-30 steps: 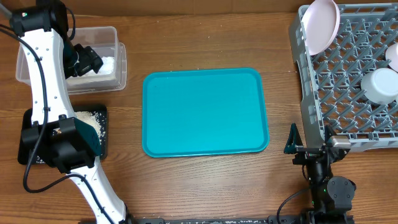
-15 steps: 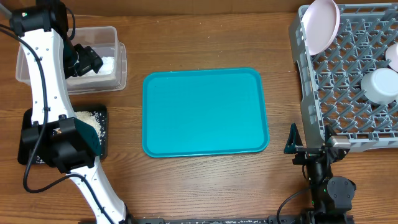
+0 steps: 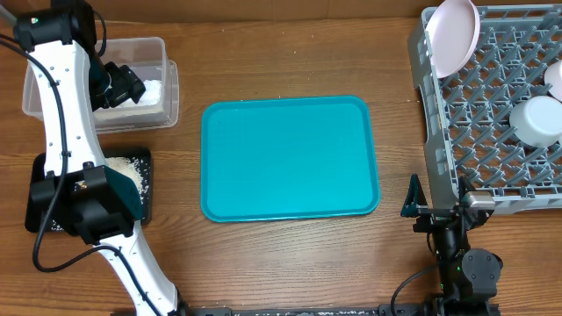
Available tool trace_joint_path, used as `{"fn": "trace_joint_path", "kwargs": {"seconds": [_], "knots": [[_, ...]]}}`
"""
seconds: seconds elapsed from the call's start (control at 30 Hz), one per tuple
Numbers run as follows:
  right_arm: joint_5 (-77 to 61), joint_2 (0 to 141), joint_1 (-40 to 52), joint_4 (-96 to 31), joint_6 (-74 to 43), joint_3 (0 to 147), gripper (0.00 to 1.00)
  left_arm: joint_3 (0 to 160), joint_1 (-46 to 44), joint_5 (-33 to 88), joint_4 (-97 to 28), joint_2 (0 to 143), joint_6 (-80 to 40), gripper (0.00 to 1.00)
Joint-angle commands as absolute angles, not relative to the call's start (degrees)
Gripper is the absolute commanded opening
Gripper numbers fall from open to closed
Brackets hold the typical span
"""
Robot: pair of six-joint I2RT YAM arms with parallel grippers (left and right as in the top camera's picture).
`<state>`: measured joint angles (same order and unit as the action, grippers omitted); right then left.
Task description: Sort waste into correct bins and load items into the dishwasher
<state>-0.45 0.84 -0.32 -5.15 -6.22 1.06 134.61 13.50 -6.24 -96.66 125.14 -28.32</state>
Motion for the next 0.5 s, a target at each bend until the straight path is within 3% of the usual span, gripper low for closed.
{"fn": "trace_joint_path", "kwargs": {"seconds": [0.0, 0.47], "knots": [[-0.1, 0.2, 0.0, -4.8, -6.0, 0.4, 1.0, 135.0, 13.6, -6.3, -96.8, 124.1, -27.8, 1.0], [-0.1, 0.2, 0.0, -4.8, -6.0, 0.4, 1.0, 135.0, 8.9, -6.4, -96.8, 104.1, -27.8, 1.0]]}}
